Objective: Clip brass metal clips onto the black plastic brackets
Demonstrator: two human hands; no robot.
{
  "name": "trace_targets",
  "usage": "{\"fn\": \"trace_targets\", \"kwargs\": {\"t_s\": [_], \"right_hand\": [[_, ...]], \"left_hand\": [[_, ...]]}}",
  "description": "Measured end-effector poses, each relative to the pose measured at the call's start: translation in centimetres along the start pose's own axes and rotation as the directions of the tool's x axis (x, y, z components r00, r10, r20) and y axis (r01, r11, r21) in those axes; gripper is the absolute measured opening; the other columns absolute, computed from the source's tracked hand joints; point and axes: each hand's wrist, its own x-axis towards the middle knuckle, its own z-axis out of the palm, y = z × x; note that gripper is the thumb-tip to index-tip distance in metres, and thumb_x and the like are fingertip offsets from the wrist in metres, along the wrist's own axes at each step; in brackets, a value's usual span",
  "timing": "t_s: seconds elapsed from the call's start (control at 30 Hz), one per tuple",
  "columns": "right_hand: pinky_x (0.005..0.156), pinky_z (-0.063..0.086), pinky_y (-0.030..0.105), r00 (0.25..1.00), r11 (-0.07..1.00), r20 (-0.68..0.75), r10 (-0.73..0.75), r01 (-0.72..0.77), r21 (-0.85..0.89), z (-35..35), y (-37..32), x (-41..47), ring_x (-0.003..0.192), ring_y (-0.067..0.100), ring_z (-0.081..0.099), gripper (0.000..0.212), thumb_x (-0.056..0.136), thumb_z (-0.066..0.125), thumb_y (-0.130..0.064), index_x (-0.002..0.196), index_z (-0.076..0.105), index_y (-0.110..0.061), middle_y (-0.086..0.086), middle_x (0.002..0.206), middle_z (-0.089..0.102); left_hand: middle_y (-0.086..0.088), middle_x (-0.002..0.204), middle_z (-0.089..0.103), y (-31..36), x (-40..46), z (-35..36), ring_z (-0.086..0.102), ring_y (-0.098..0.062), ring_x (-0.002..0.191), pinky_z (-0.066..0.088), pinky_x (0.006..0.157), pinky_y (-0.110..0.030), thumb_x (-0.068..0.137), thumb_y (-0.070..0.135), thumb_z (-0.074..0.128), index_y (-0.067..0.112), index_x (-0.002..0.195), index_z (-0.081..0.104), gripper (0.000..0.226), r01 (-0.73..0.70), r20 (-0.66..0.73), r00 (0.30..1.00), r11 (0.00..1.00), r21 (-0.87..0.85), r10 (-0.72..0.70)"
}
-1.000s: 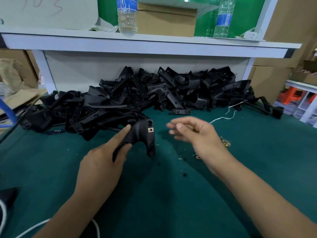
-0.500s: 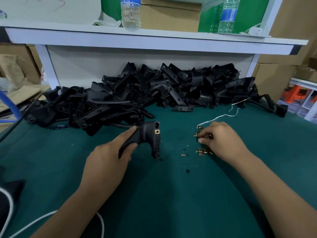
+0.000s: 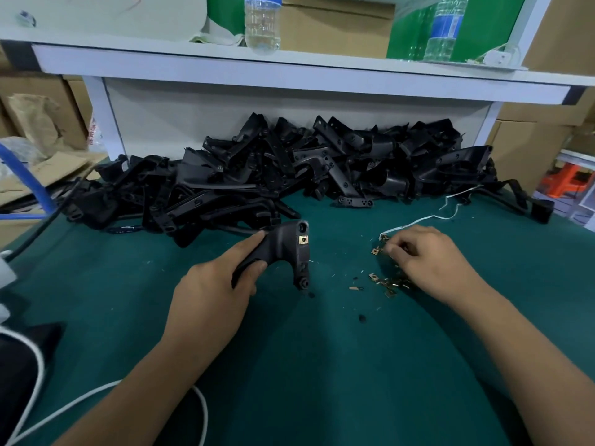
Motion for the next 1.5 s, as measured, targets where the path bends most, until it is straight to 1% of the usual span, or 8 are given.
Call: {"fn": "trace_targets", "kwargs": {"t_s": [0.17,0.27,0.47,0.6,0.7,1.03,1.33,1.5], "right_hand": [[0.061,0.04,0.012,0.98,0.996,0.195,0.041,-0.056,0.073,-0.6,-1.4,-0.6,0.079,-0.006,0.059,0.02,0.073,0.089,-0.05,0.068,0.075,-0.037,-0.023,0.083,0.067],[0.066,0.043,0.022,0.982,0.997,0.184,0.039,-0.05,0.056,0.0,-2.0,-0.5,0.076,-0.003,0.059,0.02,0.075,0.091,-0.039,0.066,0.075,-0.033,-0.015,0.082,0.068],[0.068,0.045,0.015,0.979,0.99,0.199,-0.037,0.008,0.142,0.6,-3.6,-1.2,0.08,-0.003,0.064,0.013,0.09,0.079,-0.036,0.082,0.07,-0.033,-0.02,0.083,0.073],[0.065,0.052,0.025,0.97,0.736,0.211,-0.123,-0.054,0.675,1.7,-6.5,-1.8,0.071,0.016,0.069,0.007,0.102,0.064,-0.01,0.098,0.06,-0.006,0.006,0.083,0.077],[0.066,0.055,0.026,0.965,0.609,0.206,-0.163,-0.066,0.791,2.4,-7.6,-2.1,0.073,0.019,0.069,0.003,0.102,0.059,0.0,0.105,0.06,0.001,0.01,0.085,0.074],[0.076,0.063,0.035,0.947,0.342,0.292,-0.131,-0.234,0.91,3.2,-8.2,-2.5,0.086,0.033,0.077,0.019,0.094,0.068,0.001,0.111,0.069,0.008,0.025,0.102,0.077],[0.079,0.063,0.04,0.922,0.31,0.347,-0.172,-0.284,0.907,3.4,-8.8,-2.9,0.093,0.037,0.076,0.024,0.091,0.072,-0.002,0.11,0.069,0.011,0.029,0.105,0.075],[0.088,0.062,0.045,0.833,0.237,0.424,-0.356,-0.358,0.903,2.2,-8.3,-2.9,0.109,0.047,0.071,0.032,0.098,0.064,-0.004,0.118,0.056,0.02,0.036,0.119,0.069]], "left_hand": [[0.026,0.076,0.067,0.0,0.1,0.1,0.062,0.001,0.06,0.039,0.05,-0.014,0.098,0.051,0.053,0.06,0.142,0.044,0.046,0.004,0.001,1.0,1.0,0.002,-0.004],[0.025,0.075,0.067,-0.1,0.1,0.1,0.061,0.001,0.059,0.041,0.051,-0.018,0.097,0.052,0.053,0.059,0.142,0.045,0.046,0.005,0.002,1.0,1.0,0.0,-0.005],[0.019,0.073,0.069,-0.1,0.1,0.0,0.062,-0.006,0.055,0.052,0.054,-0.028,0.099,0.05,0.055,0.063,0.138,0.047,0.042,0.04,0.022,0.999,0.995,-0.094,-0.039],[0.015,0.074,0.07,0.3,0.0,-0.2,0.062,-0.011,0.054,0.06,0.062,-0.04,0.1,0.05,0.055,0.066,0.136,0.047,0.041,0.053,0.068,0.997,0.988,-0.143,-0.043],[0.014,0.074,0.07,0.5,-0.1,-0.2,0.061,-0.012,0.054,0.059,0.063,-0.043,0.1,0.048,0.057,0.065,0.137,0.048,0.041,0.043,0.075,0.997,0.986,-0.158,-0.032],[0.013,0.074,0.071,0.4,0.0,-0.3,0.061,-0.013,0.053,0.058,0.062,-0.042,0.1,0.046,0.058,0.064,0.135,0.05,0.041,0.036,0.06,0.998,0.982,-0.187,-0.026],[0.015,0.073,0.071,0.1,0.0,0.0,0.061,-0.005,0.054,0.059,0.064,-0.039,0.098,0.046,0.06,0.065,0.134,0.051,0.042,0.007,0.047,0.999,0.985,-0.172,0.001],[0.013,0.078,0.072,0.2,-0.2,0.0,0.06,-0.004,0.054,0.05,0.056,-0.016,0.096,0.043,0.063,0.065,0.132,0.054,0.043,-0.056,0.081,0.993,0.95,-0.307,0.085]]}}
